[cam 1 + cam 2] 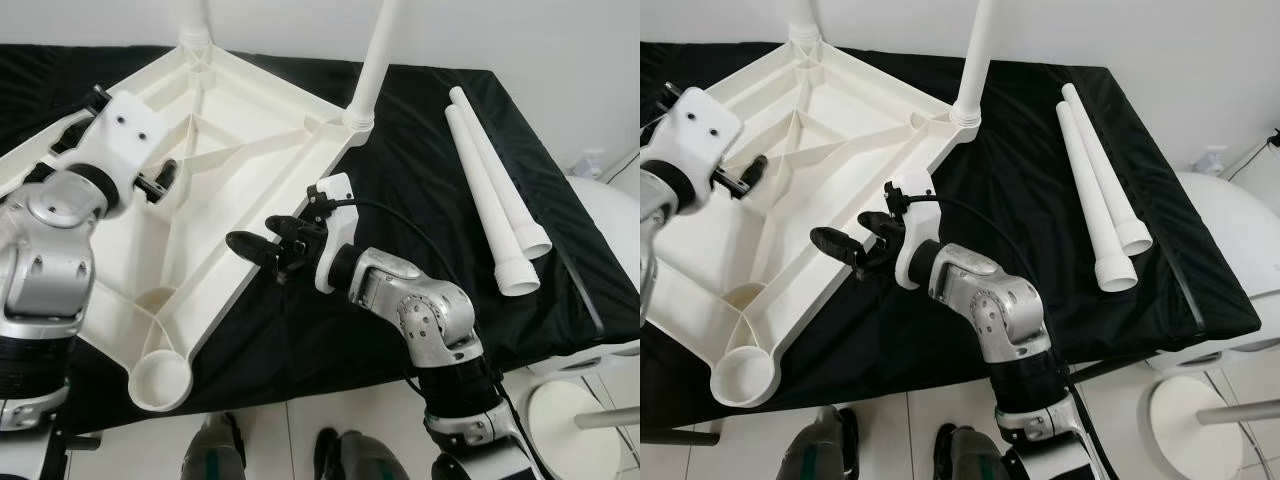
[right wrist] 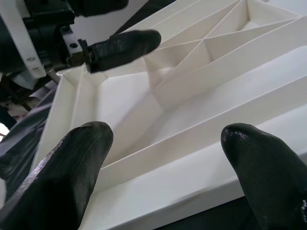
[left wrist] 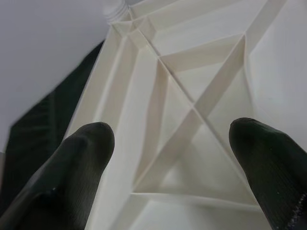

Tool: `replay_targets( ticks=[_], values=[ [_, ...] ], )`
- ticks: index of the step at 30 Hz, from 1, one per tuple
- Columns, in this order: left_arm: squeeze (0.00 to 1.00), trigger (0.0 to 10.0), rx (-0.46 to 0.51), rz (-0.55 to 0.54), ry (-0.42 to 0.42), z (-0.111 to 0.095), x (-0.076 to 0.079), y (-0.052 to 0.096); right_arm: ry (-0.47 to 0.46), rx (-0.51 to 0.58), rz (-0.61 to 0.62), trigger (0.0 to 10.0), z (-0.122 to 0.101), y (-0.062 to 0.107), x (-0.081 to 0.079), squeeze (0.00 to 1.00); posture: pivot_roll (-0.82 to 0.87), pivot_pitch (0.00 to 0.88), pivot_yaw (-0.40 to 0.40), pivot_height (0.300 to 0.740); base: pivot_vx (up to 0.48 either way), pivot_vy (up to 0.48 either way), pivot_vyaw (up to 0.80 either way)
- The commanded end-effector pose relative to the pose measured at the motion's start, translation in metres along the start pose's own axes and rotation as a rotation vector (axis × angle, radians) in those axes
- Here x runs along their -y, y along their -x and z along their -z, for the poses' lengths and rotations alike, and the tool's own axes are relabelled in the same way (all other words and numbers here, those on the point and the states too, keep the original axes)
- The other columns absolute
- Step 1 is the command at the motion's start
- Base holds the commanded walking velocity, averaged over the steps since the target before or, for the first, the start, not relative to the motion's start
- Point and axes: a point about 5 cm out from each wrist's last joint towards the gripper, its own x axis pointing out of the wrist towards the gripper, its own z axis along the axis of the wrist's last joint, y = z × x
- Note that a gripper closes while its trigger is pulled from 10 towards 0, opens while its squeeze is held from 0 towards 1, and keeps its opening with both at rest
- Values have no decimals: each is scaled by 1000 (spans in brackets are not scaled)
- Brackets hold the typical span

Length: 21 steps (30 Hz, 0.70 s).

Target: Building children table

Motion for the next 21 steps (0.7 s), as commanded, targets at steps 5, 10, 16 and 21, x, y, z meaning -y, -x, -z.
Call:
replay_targets(
  ticks=[5,10,16,21],
  values=[
    [0,10000,-44,-108,56,4,6,0,-15,-8,-41,10000,0,-11,3,0,137,203,-170,740,0,0,0],
    [0,10000,-52,-134,35,2,5,2,11,-16,-98,10000,-1,-25,3,0,167,232,-188,740,0,0,0],
    [0,10000,-61,-166,34,1,2,7,5,-15,-198,10000,-1,-36,-2,0,178,245,-191,740,0,0,0],
    [0,10000,-56,-192,38,-4,-2,10,-4,-35,-254,10000,4,-47,-6,0,188,257,-193,740,0,0,0]
  ],
)
